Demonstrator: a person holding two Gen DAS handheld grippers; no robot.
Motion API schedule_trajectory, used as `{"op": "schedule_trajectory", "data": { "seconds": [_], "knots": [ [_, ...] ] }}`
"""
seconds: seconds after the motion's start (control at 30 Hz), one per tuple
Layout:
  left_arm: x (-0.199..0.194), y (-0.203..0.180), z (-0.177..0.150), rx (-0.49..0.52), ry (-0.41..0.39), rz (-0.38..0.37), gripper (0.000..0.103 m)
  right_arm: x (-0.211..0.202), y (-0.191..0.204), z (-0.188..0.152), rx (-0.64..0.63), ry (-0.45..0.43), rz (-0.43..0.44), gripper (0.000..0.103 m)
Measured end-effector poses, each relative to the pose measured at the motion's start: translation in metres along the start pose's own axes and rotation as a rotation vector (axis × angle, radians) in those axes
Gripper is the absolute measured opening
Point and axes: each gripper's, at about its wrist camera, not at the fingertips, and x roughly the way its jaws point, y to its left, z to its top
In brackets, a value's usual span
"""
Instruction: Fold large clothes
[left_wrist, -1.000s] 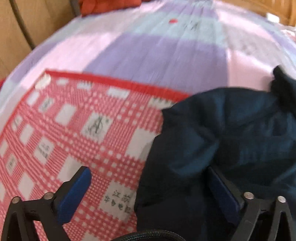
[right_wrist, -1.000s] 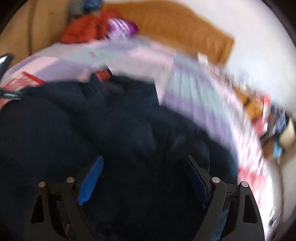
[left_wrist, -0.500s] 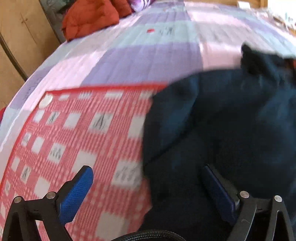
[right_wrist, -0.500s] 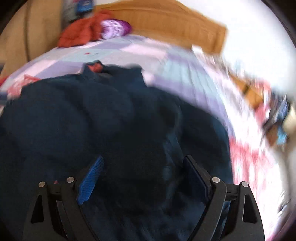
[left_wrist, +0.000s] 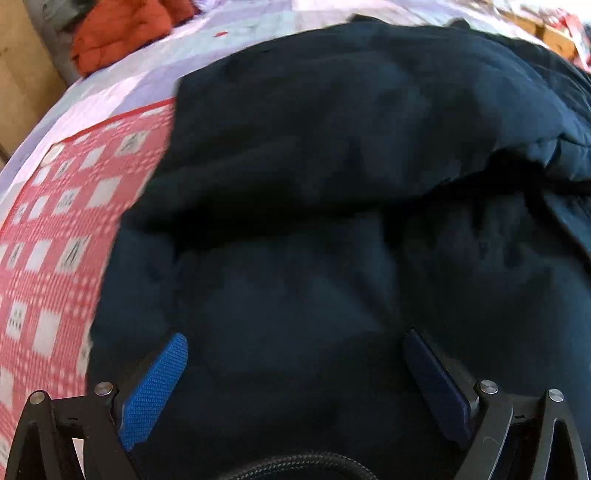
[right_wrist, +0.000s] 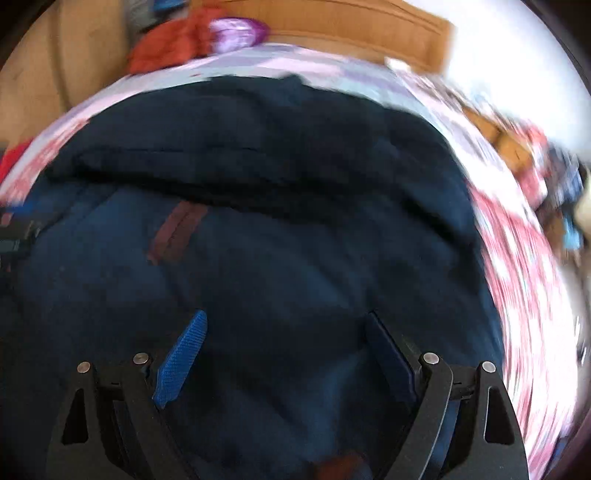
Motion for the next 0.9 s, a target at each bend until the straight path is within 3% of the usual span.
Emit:
{"op": "schedule_trajectory", "data": {
  "seconds": [0.1,0.2,0.3,0.37,0.5,0.6,0.67,0.73,0.9],
  "knots": [
    [0.003,0.033,-0.007,-0.087,0.031,0.036,0.099,-0.012,-0.043,-0.017,0.117,0.025,-0.080,0.089],
    [-0.003,0.054,-0.014,-0.096,0.052,0.107,0.099,-0.024,-0.067,-0.032,0.160,0.054,-0.142,0.089],
    [-0.014,0.065,-0.025,-0.137,0.084,0.105,0.098,-0.036,-0.066,-0.038,0.174,0.065,-0.159,0.089],
    [-0.028,0.060,-0.032,-0.134,0.075,0.065,0.098,-0.053,-0.059,-0.044,0.150,0.036,-0.146,0.089],
    [-0.053,0.031,-0.068,-0.033,0.070,0.046,0.098,-0.062,-0.029,-0.066,0.028,0.063,-0.097,0.089],
    [-0.063,0.041,-0.089,-0.081,0.062,0.032,0.098,-0.071,-0.037,-0.091,0.036,0.073,-0.122,0.089],
    [-0.069,0.050,-0.096,-0.113,0.066,0.067,0.098,-0.083,-0.050,-0.106,0.089,0.068,-0.119,0.089],
    [-0.081,0.062,-0.106,-0.148,0.071,0.079,0.097,-0.099,-0.058,-0.116,0.123,0.045,-0.122,0.089],
    [-0.149,0.077,-0.122,-0.171,-0.035,0.078,0.097,-0.177,-0.063,-0.131,0.128,-0.110,-0.161,0.089]
  ]
}}
